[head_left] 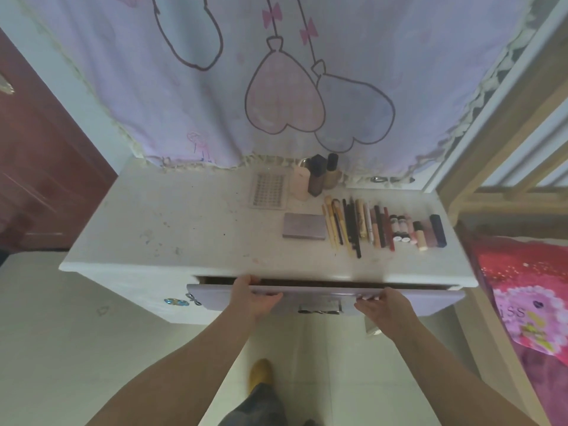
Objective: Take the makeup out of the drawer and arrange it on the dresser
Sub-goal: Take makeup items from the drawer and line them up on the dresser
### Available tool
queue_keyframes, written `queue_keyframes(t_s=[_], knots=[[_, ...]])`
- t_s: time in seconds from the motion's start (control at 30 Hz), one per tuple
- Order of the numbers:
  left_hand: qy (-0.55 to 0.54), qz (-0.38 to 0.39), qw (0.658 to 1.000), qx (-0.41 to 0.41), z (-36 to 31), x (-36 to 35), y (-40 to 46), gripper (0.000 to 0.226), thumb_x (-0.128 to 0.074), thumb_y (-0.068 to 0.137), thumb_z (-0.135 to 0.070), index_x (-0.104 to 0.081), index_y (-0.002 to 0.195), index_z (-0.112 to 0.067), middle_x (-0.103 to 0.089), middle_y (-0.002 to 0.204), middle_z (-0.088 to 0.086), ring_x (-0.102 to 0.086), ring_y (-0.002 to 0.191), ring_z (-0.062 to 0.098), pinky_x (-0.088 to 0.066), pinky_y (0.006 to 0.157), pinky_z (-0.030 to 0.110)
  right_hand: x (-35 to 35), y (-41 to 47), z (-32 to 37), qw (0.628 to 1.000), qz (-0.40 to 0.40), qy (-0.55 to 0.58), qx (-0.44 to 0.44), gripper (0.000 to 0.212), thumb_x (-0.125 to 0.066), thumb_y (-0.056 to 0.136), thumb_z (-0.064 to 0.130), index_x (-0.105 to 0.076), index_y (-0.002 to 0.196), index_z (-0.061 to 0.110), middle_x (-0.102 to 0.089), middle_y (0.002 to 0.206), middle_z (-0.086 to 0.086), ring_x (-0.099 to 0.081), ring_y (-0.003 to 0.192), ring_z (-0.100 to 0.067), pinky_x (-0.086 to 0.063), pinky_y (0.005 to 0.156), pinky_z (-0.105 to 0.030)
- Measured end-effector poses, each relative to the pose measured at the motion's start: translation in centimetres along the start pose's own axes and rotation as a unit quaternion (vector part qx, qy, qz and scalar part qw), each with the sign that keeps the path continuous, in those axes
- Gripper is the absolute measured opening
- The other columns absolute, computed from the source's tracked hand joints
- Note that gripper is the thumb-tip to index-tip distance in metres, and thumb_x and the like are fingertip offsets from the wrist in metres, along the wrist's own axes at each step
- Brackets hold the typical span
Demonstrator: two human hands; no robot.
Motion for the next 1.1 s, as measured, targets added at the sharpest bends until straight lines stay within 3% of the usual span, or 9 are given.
queue_keyframes(t_s=[0.13,0.23,0.37,0.47,0.63,0.73,0.87,1.0,1.1], knots=[[0.032,0.000,0.999,0.018,-1.1,-2.1,0.6,0.048,-0.040,0.085,-0.002,-0.029,0.131,-0.002,-0.019,0.145,0.022,-0.025,0.134,0.043,-0.028,0.108,0.052,-1.0,1.6,0.6,1.000,-0.008,0.020,-0.017,0.028,-0.027,0.081,-0.012,-0.034,0.068,0.012,-0.036,0.071,-0.012,-0.043,0.062,-0.026,-0.040,0.059,-0.040],[0.093,-0.001,0.995,0.024,-1.5,-2.6,1.1,0.030,-0.041,0.085,-0.003,-0.036,0.114,-0.004,-0.026,0.131,0.019,-0.032,0.127,0.040,-0.035,0.102,0.048,-1.3,1.5,0.7,1.000,0.009,-0.014,-0.011,0.026,-0.029,0.083,-0.009,-0.035,0.067,0.010,-0.038,0.072,-0.012,-0.050,0.067,-0.030,-0.045,0.068,-0.045],[0.287,-0.008,0.957,0.034,-1.2,-1.8,1.2,0.013,-0.036,0.089,-0.002,-0.038,0.102,-0.003,-0.041,0.107,0.021,-0.050,0.087,0.031,-0.046,0.067,0.038,-0.4,0.5,1.3,0.986,0.011,-0.169,-0.001,0.017,-0.038,0.095,0.001,-0.053,0.087,-0.001,-0.056,0.089,-0.020,-0.060,0.096,-0.038,-0.047,0.092,-0.047],[0.474,0.000,0.880,0.036,-1.8,-1.5,0.3,0.022,-0.038,0.091,-0.007,-0.042,0.112,-0.003,-0.053,0.105,0.019,-0.061,0.076,0.030,-0.050,0.067,0.039,-0.3,-0.5,2.6,0.922,0.019,-0.387,-0.030,0.027,-0.040,0.100,0.016,-0.048,0.122,0.002,-0.059,0.119,-0.021,-0.060,0.102,-0.032,-0.049,0.086,-0.041],[0.650,0.065,0.753,-0.080,-4.5,-6.1,-2.9,0.018,-0.049,0.093,-0.017,-0.054,0.107,-0.006,-0.065,0.085,0.009,-0.064,0.072,0.021,-0.048,0.070,0.030,-3.8,-4.0,8.0,0.776,0.043,-0.630,0.004,0.032,-0.036,0.101,0.012,-0.046,0.129,0.000,-0.057,0.131,-0.017,-0.056,0.119,-0.029,-0.049,0.093,-0.037],[0.689,0.115,0.695,-0.170,-5.0,-10.4,-5.9,0.021,-0.049,0.095,-0.022,-0.055,0.109,-0.008,-0.066,0.090,0.008,-0.063,0.076,0.018,-0.048,0.070,0.029,-8.1,-6.6,11.3,0.661,0.000,-0.737,0.139,0.032,-0.037,0.100,0.006,-0.048,0.129,-0.002,-0.055,0.131,-0.017,-0.053,0.121,-0.031,-0.043,0.102,-0.039],[0.779,0.136,0.529,-0.310,-3.6,-14.4,-9.2,0.027,-0.040,0.097,-0.021,-0.058,0.110,-0.006,-0.062,0.107,0.012,-0.057,0.091,0.022,-0.045,0.079,0.031,-12.8,-10.6,11.9,0.499,-0.039,-0.783,0.369,0.033,-0.032,0.101,0.026,-0.055,0.120,0.012,-0.058,0.121,-0.010,-0.055,0.110,-0.030,-0.039,0.096,-0.043],[0.803,0.149,0.412,-0.403,-1.1,-14.7,-11.0,0.032,-0.036,0.098,-0.018,-0.056,0.118,-0.002,-0.058,0.119,0.016,-0.052,0.098,0.022,-0.038,0.085,0.027,-12.5,-12.2,9.3,0.428,-0.106,-0.764,0.472,0.038,-0.031,0.098,0.038,-0.054,0.122,0.020,-0.053,0.130,-0.003,-0.048,0.121,-0.025,-0.025,0.108,-0.048],[0.803,0.160,0.340,-0.462,0.8,-14.0,-11.2,0.037,-0.040,0.098,-0.023,-0.050,0.131,-0.009,-0.053,0.133,0.009,-0.050,0.118,0.023,-0.036,0.099,0.029,-11.0,-13.5,7.0,0.428,-0.122,-0.742,0.501,0.040,-0.045,0.096,0.036,-0.054,0.130,0.019,-0.049,0.141,-0.009,-0.044,0.132,-0.025,-0.022,0.110,-0.058]])
Point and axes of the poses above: each hand's wrist, its own y-axis towards the middle knuckle, its own x-axis out of the back of the hand, z = x × y, the point moved 8 cm from there along y, towards the middle knuckle
